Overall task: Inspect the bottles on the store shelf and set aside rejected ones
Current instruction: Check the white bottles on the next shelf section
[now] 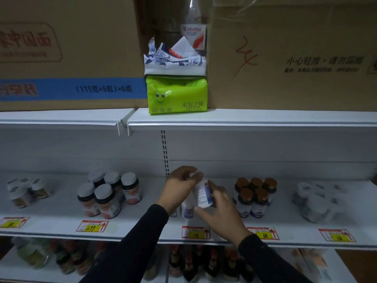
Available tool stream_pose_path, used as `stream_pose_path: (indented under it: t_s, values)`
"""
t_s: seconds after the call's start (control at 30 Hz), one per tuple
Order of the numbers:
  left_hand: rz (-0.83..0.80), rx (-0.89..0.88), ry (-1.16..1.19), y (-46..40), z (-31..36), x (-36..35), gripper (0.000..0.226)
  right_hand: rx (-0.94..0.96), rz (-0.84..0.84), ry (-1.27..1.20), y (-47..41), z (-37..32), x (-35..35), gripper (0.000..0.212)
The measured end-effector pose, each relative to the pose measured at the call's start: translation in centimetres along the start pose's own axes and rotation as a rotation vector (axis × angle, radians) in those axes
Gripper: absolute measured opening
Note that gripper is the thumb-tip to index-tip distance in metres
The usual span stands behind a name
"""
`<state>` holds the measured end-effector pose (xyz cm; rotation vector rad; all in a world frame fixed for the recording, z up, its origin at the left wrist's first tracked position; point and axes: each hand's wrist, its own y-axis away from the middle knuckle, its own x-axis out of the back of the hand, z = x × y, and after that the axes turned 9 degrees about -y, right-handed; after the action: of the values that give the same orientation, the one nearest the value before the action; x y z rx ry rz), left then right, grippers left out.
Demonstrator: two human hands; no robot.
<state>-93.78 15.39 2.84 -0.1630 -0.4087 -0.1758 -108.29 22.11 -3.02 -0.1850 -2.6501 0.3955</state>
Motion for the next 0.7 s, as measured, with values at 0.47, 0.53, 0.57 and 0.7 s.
stream_pose_path:
  t_s: [0.47, 0.53, 0.57, 0.7]
  values:
    - [-0.079, 0.057, 0.188, -0.6, 0.3, 1.4, 0.028, -0.051, 0.062, -0.144, 0.1, -1.2, -0.6, 0.071]
    - [-0.051, 0.070, 0.211, -0.8, 0.3, 1.3, 0.030, -0.072, 0.083, -0.188, 0.0, -1.4, -0.6, 0.074]
    - [-0.045, 0.075, 0.216, -0.9, 0.3, 1.2, 0.031, -0.080, 0.090, -0.210, -0.1, -1.4, -0.6, 0.074]
    - [-0.078, 0.063, 0.197, -1.2, 0.4, 1.2, 0.031, -0.067, 0.096, -0.263, -0.2, -1.5, -0.9, 0.059]
